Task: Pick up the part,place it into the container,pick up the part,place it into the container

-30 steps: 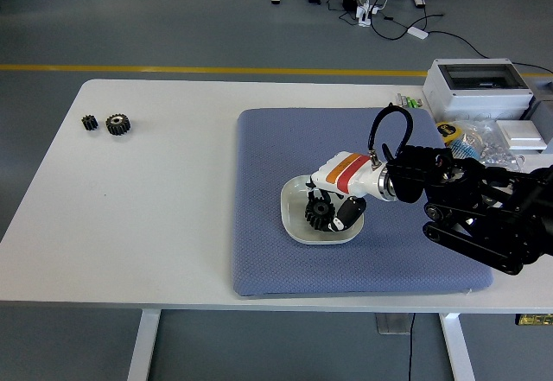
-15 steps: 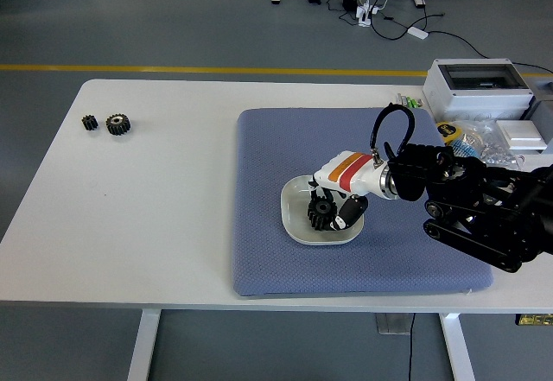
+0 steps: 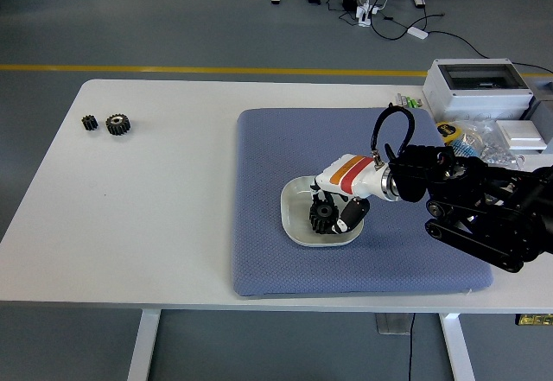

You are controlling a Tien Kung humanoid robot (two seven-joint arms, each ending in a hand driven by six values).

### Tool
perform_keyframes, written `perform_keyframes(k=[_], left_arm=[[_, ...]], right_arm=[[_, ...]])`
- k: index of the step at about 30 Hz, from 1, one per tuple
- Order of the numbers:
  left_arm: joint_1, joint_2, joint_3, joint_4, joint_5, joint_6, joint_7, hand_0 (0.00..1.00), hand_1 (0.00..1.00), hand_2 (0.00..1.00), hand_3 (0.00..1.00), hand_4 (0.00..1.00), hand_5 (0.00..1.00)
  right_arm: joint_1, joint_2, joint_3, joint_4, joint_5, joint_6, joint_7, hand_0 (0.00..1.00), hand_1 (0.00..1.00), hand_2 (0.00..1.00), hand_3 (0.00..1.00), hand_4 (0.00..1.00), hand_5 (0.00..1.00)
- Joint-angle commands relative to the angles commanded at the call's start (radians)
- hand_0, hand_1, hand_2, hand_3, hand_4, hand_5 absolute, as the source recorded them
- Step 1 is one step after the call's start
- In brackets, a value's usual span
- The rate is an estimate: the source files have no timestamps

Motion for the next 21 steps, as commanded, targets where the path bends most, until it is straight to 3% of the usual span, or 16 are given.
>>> perform_keyframes(k=[4, 5, 21], left_arm=[[0.001, 0.0, 0.001, 0.0, -0.001, 0.0, 0.0, 0.732, 0.699, 0.747, 0.615, 0.754, 0.697], [0.001, 0.001, 0.002, 0.0, -0.001, 0.0, 0.0, 0.732, 0.7, 0.747, 0.614, 0.754, 0.698], [-0.001, 0.003, 0.001, 0.0, 0.003, 0.001, 0.001, 0.733, 0.699, 0.747, 0.616, 0.754, 0.699]], right_arm=[[0.003, -0.004, 0.003, 0.006, -0.009, -0.004, 0.006, 0.2, 0.422, 0.577, 0.539, 0.851, 0.362], [0.005, -0.006, 0.003, 0.008, -0.01, -0.006, 0.007, 0.195, 0.43, 0.67, 0.61, 0.954, 0.405], [0.02, -0.017, 0.021, 0.021, -0.026, -0.007, 0.025, 0.2, 0.435, 0.705, 0.69, 0.998, 0.425]])
